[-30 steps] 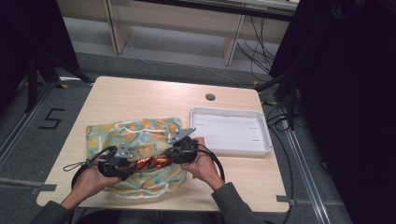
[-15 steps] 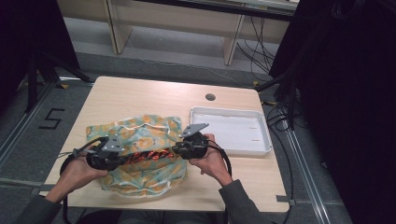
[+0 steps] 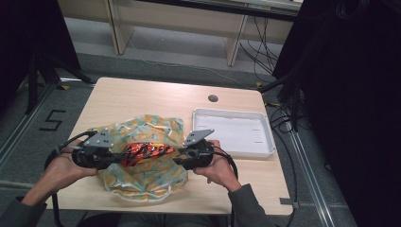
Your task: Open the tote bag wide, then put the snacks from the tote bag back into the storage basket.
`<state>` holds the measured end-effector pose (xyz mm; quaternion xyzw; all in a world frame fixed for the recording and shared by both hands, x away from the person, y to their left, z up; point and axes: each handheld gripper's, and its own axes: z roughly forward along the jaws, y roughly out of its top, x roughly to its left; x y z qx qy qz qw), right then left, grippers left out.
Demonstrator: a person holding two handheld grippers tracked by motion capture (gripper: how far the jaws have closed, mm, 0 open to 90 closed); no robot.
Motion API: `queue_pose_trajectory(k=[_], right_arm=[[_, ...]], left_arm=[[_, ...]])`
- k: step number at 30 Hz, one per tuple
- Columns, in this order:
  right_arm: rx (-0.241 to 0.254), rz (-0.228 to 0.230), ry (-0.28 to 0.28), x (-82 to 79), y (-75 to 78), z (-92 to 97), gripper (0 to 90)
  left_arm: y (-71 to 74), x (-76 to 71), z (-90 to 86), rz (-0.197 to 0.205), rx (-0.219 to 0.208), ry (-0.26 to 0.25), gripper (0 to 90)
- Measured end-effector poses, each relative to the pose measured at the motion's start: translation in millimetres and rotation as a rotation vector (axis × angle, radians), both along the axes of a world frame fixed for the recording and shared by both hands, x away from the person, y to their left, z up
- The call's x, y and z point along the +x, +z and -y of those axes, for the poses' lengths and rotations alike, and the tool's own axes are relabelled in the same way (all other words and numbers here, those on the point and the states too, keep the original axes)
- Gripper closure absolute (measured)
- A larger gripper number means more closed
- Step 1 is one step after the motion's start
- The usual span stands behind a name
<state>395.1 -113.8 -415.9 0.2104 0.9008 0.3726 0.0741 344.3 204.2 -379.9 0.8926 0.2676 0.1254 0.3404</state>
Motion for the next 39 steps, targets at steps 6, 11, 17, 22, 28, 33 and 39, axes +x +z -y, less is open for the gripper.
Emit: queue_pose_trajectory(k=[6, 11, 17, 22, 28, 33, 39], right_arm=[[0.036, 0.038, 0.043, 0.7, -0.2, -6.9, 57.4], [0.06, 0.036, 0.042, -3.7, 0.2, -11.8, 57.3], [0.093, 0.048, 0.073, -4.9, -0.1, -16.8, 58.6], [0.121, 0.036, 0.091, -11.0, 8.4, -21.4, 58.7], [0.129, 0.013, 0.076, -11.9, 5.3, -22.0, 58.0], [0.126, 0.043, 0.072, -9.6, 2.0, -23.4, 72.0], [0.125, 0.074, 0.062, -11.2, 5.7, -23.9, 86.3]], left_arm=[[7.3, -2.8, -2.1, -0.002, -0.026, -0.004, 88.8], [10.8, -3.3, -1.8, -0.009, -0.047, -0.016, 88.8], [15.3, -4.8, -7.3, -0.008, -0.08, -0.023, 88.8], [19.5, -7.8, -11.2, -0.013, -0.104, -0.032, 88.9], [22.1, -6.4, -18.3, -0.02, -0.164, 0.008, 88.8], [18.9, -4.1, -18.8, -0.031, -0.17, 0.007, 88.7], [15.4, -3.5, -20.0, -0.037, -0.168, 0.008, 88.3]])
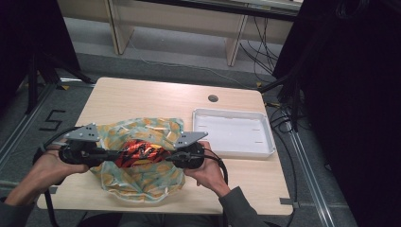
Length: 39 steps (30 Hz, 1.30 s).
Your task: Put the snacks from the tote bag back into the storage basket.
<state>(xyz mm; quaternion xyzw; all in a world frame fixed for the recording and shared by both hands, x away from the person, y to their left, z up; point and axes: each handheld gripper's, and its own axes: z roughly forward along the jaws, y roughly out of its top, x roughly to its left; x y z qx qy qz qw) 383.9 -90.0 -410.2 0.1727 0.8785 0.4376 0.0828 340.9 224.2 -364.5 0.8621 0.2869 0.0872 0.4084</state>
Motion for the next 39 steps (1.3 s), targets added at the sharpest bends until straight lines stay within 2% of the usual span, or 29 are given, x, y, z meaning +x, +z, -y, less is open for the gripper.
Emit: queue_pose_trajectory(k=[1, 3, 4, 5, 6, 8, 10, 11, 14, 15, 16, 17, 19, 21, 22, 23, 25, 27, 28, 29, 30, 31, 33, 34, 35, 36, 37, 38, 39], right_arm=[[0.009, 0.012, -0.004, -0.1, -0.3, -0.4, 86.9], [0.0, 0.004, 0.002, -0.6, 2.9, 0.5, 87.7], [0.005, 0.01, -0.007, -1.4, 4.2, 0.4, 88.3], [0.001, 0.024, 0.003, -0.9, 5.9, 0.6, 88.7], [0.004, 0.01, -0.007, -2.2, 7.6, 0.9, 89.0], [0.008, 0.022, 0.0, -2.0, 10.7, 1.7, 89.4], [0.009, 0.008, 0.001, -2.7, 13.5, 2.5, 89.9], [0.011, 0.008, 0.0, -3.1, 14.2, 2.3, 90.0], [-0.009, 0.006, 0.003, -4.2, 15.8, 1.5, 90.0], [-0.019, 0.018, 0.023, -3.3, 15.9, 0.8, 90.0], [-0.014, 0.024, 0.018, -3.7, 15.6, 0.2, 90.0], [-0.017, 0.007, 0.008, -4.4, 17.2, 1.0, 90.0], [-0.015, 0.018, 0.001, -2.6, 18.2, 0.2, 90.0], [-0.015, 0.001, -0.009, -2.1, 20.6, 0.4, 90.0], [-0.007, 0.013, -0.008, -0.6, 21.2, -0.5, 90.0], [-0.001, 0.004, -0.008, 0.2, 23.2, -1.3, 90.0], [0.006, 0.006, -0.011, 2.1, 27.1, -2.7, 90.0], [0.02, 0.015, 0.004, 4.8, 31.1, -5.3, 90.0], [0.027, -0.003, -0.015, 5.2, 33.7, -6.9, 90.0], [0.025, 0.0, -0.006, 7.2, 35.7, -7.3, 90.0], [0.034, -0.009, -0.01, 8.8, 37.5, -8.8, 90.0], [0.038, -0.023, -0.013, 10.7, 39.8, -10.5, 90.0], [0.043, -0.02, -0.012, 14.1, 42.6, -13.4, 90.0], [0.043, -0.02, -0.012, 14.1, 42.6, -13.4, 90.0], [0.053, -0.02, 0.003, 16.8, 47.4, -16.5, 90.0], [0.05, -0.035, 0.001, 16.9, 49.9, -16.7, 90.0], [0.056, -0.039, 0.008, 17.5, 52.9, -17.4, 90.0], [0.068, -0.043, 0.02, 17.9, 55.6, -18.6, 90.0], [0.075, -0.056, 0.021, 17.2, 59.1, -19.3, 90.0]], left_arm=[[-0.2, -0.6, -0.3, -0.004, -0.007, 0.014, 88.1], [0.4, 0.0, -1.7, -0.003, -0.011, 0.005, 87.7], [1.2, 0.5, -2.6, 0.006, -0.005, -0.001, 87.4], [1.1, -0.5, -2.2, -0.001, -0.015, 0.011, 87.3], [1.1, -0.1, -2.8, -0.004, -0.019, 0.002, 87.0], [1.7, 0.4, -4.5, -0.004, -0.021, -0.001, 86.6], [0.8, -0.1, -4.9, -0.006, -0.032, 0.019, 85.8], [1.0, 1.2, -6.2, -0.009, -0.025, 0.005, 85.0], [-0.9, 0.7, -6.8, -0.013, -0.025, 0.016, 79.9], [-2.8, 0.6, -7.7, -0.015, -0.044, 0.025, 77.1], [-2.9, 1.1, -8.8, -0.013, -0.042, 0.019, 73.9], [-2.6, -0.1, -9.5, -0.019, -0.037, 0.024, 69.0], [-2.3, -1.8, -10.3, -0.015, -0.028, 0.028, 58.0], [-0.2, -6.7, -13.8, 0.004, -0.029, 0.054, 48.0], [0.0, -9.9, -16.2, -0.004, -0.028, 0.067, 43.3], [-0.9, -12.3, -17.2, 0.0, -0.026, 0.08, 38.1], [-7.1, -19.3, -21.0, 0.008, -0.021, 0.108, 32.9], [-21.1, -28.8, -20.8, 0.022, -0.054, 0.161, 29.7], [-26.0, -31.5, -21.3, 0.018, -0.054, 0.175, 28.5], [-31.6, -32.4, -24.7, 0.031, -0.02, 0.161, 27.8], [-40.8, -33.8, -25.2, 0.03, -0.029, 0.183, 26.7], [-45.3, -33.3, -27.7, 0.022, -0.003, 0.173, 26.5], [-57.9, -31.6, -30.0, -0.011, 0.018, 0.196, 26.5], [-57.9, -31.6, -30.0, -0.011, 0.018, 0.196, 26.3], [-64.8, -31.0, -30.6, -0.019, 0.014, 0.227, 26.2], [-66.2, -29.6, -32.1, -0.014, 0.033, 0.22, 26.2], [-67.8, -29.9, -31.9, -0.017, 0.035, 0.242, 26.2], [-69.6, -28.9, -32.6, 0.007, 0.042, 0.244, 25.9], [-71.0, -29.1, -31.7, 0.002, 0.037, 0.261, 24.3]])
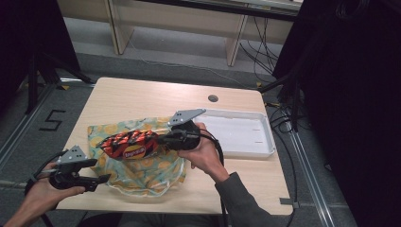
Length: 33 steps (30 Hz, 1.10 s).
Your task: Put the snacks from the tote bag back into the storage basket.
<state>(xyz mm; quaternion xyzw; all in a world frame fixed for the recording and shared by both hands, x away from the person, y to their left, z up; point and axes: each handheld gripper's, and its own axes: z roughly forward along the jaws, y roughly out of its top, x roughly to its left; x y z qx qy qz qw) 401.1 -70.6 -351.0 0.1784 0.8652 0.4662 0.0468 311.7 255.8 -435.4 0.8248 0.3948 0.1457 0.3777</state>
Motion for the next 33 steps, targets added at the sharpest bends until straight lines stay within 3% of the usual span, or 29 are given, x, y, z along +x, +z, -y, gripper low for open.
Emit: queue_pose_trajectory(k=[2, 3, 6, 8, 10, 11, 12, 13, 14, 16, 19, 22, 25, 26, 27, 33], right_arm=[[0.006, 0.003, 0.01, -0.1, 3.6, -1.1, 90.0], [0.025, 0.009, 0.025, -1.3, 12.9, -3.6, 90.0], [0.041, 0.01, 0.034, -2.6, 25.9, -5.2, 90.0], [0.051, 0.023, 0.044, -2.5, 30.4, -5.9, 90.0], [0.074, 0.028, 0.051, -2.4, 46.3, -5.1, 90.0], [0.075, 0.035, 0.058, -1.8, 50.0, -4.5, 90.0], [0.08, 0.022, 0.055, -2.5, 55.1, -2.9, 90.0], [0.091, 0.038, 0.064, -1.5, 60.5, -1.2, 90.0], [0.095, 0.026, 0.058, -2.2, 63.9, 0.3, 90.0], [0.111, 0.026, 0.056, -2.4, 67.7, 2.1, 90.0], [0.135, 0.018, 0.056, -2.2, 83.3, 15.9, 90.0], [0.148, 0.031, 0.047, -1.6, 91.7, 28.1, 90.0], [0.148, 0.03, 0.021, -0.7, 99.7, 44.9, 90.0], [0.15, 0.041, 0.016, 0.3, 100.7, 48.7, 90.0], [0.146, 0.039, 0.005, 0.9, 101.7, 53.9, 90.0], [0.125, 0.042, -0.068, 7.7, 100.8, 87.8, 90.0]], left_arm=[[-1.8, -0.1, -0.4, -0.004, -0.002, 0.003, 20.7], [-4.5, 0.1, -1.1, 0.0, 0.009, -0.019, 20.1], [-6.9, -0.1, -1.6, -0.016, 0.026, -0.015, 19.7], [-8.1, -0.1, -2.0, -0.021, 0.03, -0.009, 19.7], [-10.3, 0.2, -3.8, -0.035, 0.019, 0.015, 19.6], [-10.1, 0.6, -5.9, -0.032, 0.038, 0.02, 19.4], [-11.5, -0.2, -4.8, -0.023, 0.005, 0.053, 19.2], [-10.7, -0.1, -7.0, -0.029, 0.02, 0.039, 18.9], [-10.5, 0.3, -8.9, -0.037, 0.026, 0.032, 18.8], [-11.2, -0.3, -9.0, -0.032, 0.02, 0.048, 18.7], [-12.3, -0.9, -10.7, -0.028, 0.008, 0.072, 18.3], [-12.1, -1.1, -13.3, -0.05, 0.006, 0.053, 18.3], [-12.2, -0.5, -16.1, -0.038, 0.028, 0.048, 18.2], [-13.5, -0.9, -13.8, -0.035, 0.0, 0.081, 18.2], [-12.1, -0.7, -16.8, -0.038, 0.024, 0.049, 18.1], [-12.6, -0.2, -18.4, -0.043, 0.022, 0.065, 18.2]])
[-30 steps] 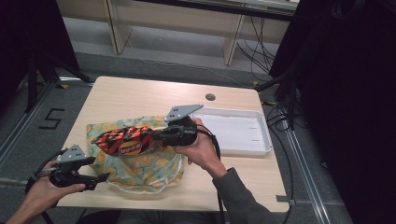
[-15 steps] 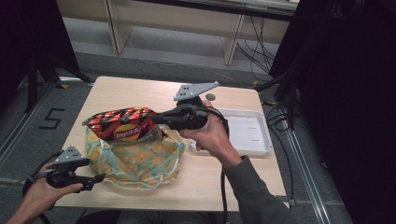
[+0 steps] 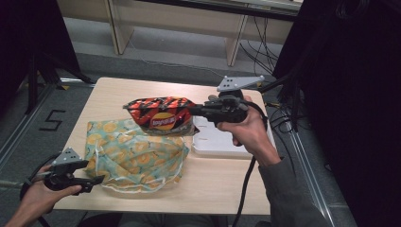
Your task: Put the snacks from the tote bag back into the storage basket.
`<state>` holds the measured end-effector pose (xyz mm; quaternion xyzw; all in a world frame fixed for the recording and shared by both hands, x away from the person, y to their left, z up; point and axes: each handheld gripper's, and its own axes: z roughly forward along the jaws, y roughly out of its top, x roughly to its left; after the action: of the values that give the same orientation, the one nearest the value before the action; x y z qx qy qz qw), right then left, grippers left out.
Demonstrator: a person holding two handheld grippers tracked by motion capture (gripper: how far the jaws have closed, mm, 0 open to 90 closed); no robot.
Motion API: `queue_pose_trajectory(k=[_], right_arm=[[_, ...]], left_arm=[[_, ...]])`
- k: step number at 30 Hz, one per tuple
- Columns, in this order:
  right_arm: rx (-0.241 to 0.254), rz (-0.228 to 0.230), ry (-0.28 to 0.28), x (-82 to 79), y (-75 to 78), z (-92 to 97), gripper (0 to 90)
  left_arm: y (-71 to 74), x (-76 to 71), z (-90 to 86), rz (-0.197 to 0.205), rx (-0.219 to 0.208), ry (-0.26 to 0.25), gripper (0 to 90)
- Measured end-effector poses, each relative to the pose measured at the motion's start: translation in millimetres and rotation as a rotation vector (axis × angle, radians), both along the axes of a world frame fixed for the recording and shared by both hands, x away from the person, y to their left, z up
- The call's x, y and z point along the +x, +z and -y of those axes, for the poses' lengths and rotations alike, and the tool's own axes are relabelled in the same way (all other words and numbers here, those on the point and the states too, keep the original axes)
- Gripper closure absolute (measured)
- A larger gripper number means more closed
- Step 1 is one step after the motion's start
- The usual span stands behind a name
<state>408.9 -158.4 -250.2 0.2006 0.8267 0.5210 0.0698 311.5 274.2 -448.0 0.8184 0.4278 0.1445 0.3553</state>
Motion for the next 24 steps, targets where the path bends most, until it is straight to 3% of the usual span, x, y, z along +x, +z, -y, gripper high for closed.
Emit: queue_pose_trajectory(k=[7, 11, 12, 14, 18, 20, 24], right_arm=[[-0.007, -0.044, -0.092, 8.1, -7.3, 38.1, 90.0], [-0.011, -0.04, -0.137, 15.2, -13.0, 57.5, 90.0], [-0.017, -0.066, -0.164, 16.8, -16.1, 68.5, 90.0], [-0.014, -0.054, -0.187, 19.1, -20.5, 75.4, 90.0], [-0.021, -0.092, -0.216, 24.0, -31.8, 89.1, 90.0], [-0.022, -0.083, -0.229, 27.8, -38.8, 95.8, 90.0], [-0.03, -0.122, -0.233, 32.2, -45.5, 107.8, 90.0]], left_arm=[[-1.1, -0.2, -4.7, 0.008, -0.001, 0.013, 18.2], [-1.1, -1.4, -4.8, 0.006, 0.004, 0.01, 18.2], [-1.4, -1.5, -5.1, 0.012, 0.013, 0.015, 18.2], [-1.4, -0.9, -5.7, 0.0, 0.012, 0.015, 18.2], [-4.1, 0.3, -7.0, 0.008, 0.034, 0.012, 19.2], [-4.4, 0.6, -6.4, -0.005, 0.026, 0.012, 19.2], [-6.1, 1.7, -7.0, -0.017, 0.039, 0.011, 19.2]])
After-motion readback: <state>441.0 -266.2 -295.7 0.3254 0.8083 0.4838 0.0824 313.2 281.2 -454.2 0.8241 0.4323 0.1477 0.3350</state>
